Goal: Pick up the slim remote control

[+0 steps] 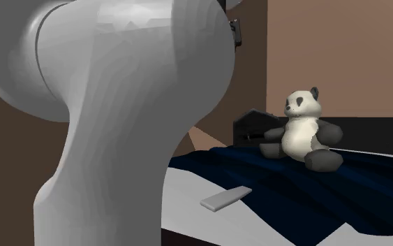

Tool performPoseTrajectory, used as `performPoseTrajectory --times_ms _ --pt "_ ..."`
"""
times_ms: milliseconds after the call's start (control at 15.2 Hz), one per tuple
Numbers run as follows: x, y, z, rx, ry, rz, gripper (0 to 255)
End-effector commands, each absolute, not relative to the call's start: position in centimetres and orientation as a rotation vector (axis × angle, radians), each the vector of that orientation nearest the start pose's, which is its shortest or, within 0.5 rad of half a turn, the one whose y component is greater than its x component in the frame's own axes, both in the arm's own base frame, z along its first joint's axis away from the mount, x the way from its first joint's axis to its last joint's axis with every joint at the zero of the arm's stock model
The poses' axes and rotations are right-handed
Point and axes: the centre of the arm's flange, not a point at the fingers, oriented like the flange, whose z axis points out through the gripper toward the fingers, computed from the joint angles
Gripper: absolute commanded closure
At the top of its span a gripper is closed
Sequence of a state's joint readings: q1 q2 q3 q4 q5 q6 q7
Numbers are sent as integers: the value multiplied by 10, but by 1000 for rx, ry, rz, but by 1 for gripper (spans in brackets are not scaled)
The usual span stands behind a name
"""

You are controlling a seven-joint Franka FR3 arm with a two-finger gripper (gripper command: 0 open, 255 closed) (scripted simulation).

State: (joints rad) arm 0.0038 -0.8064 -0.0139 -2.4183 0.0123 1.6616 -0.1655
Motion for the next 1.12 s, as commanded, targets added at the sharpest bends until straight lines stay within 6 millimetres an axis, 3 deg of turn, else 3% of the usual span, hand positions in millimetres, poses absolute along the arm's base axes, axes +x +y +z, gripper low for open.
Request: performPoseTrajectory --times_ms 0,1056 --pt "309 -3 575 -3113 -247 -80 0" --pt "401 3 383 -3126 255 -30 0"
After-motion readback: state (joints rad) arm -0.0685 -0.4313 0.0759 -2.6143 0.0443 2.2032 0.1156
